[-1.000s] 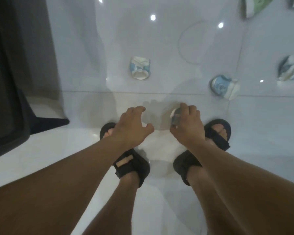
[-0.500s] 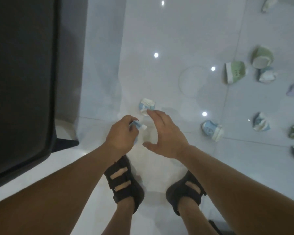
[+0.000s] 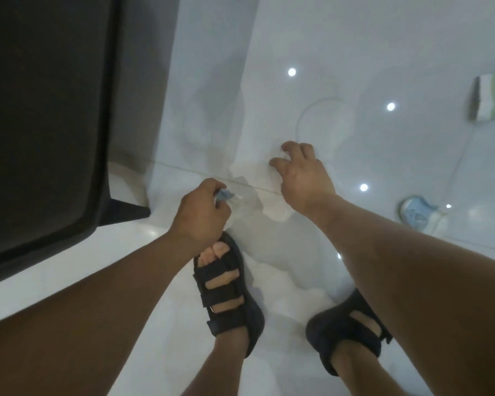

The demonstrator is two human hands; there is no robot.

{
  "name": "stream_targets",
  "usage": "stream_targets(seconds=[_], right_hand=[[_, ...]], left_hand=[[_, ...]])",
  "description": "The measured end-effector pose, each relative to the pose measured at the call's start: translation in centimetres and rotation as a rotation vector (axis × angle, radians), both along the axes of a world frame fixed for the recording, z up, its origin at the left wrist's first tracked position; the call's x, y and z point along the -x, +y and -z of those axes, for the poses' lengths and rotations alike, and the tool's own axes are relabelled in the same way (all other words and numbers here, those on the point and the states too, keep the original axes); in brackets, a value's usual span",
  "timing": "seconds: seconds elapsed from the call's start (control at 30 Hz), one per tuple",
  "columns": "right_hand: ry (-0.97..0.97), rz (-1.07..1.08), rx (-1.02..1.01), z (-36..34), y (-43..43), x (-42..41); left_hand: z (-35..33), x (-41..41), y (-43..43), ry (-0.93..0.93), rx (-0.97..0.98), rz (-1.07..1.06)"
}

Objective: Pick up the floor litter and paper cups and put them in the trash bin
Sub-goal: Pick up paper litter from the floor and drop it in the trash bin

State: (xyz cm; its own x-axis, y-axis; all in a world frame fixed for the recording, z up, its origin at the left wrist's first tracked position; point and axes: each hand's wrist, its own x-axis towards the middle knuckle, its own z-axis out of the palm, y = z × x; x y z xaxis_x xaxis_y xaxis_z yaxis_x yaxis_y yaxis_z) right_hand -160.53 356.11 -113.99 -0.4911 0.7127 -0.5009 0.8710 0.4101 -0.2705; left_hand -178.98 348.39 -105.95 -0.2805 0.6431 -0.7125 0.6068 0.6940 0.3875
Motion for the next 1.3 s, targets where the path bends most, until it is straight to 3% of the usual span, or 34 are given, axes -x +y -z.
stream_targets(seconds=[0.13, 0.27, 0.6, 0.9, 1.3], right_hand=[[0.107, 0.167, 0.142, -3.0, -1.2, -1.4], [0.158, 0.240, 0.130, -9.4, -0.2, -1.9], [0.211, 0.240, 0.032, -32.1, 4.0, -2.1], [0.249, -0.049, 0.007, -51.5, 2.1, -0.4], [0.292, -0.478, -0.077, -71.9, -5.6, 5.2]], left_hand=[[-2.3, -0.8, 0.9, -0.007, 0.004, 0.020], [-7.2, -1.6, 2.9, -0.015, -0.003, 0.023], [-28.7, -1.3, 6.6, 0.003, -0.070, -0.011], [-47.9, -1.0, 2.0, 0.074, -0.218, -0.284], [-66.6, -0.9, -14.1, 0.210, -0.393, -0.561]])
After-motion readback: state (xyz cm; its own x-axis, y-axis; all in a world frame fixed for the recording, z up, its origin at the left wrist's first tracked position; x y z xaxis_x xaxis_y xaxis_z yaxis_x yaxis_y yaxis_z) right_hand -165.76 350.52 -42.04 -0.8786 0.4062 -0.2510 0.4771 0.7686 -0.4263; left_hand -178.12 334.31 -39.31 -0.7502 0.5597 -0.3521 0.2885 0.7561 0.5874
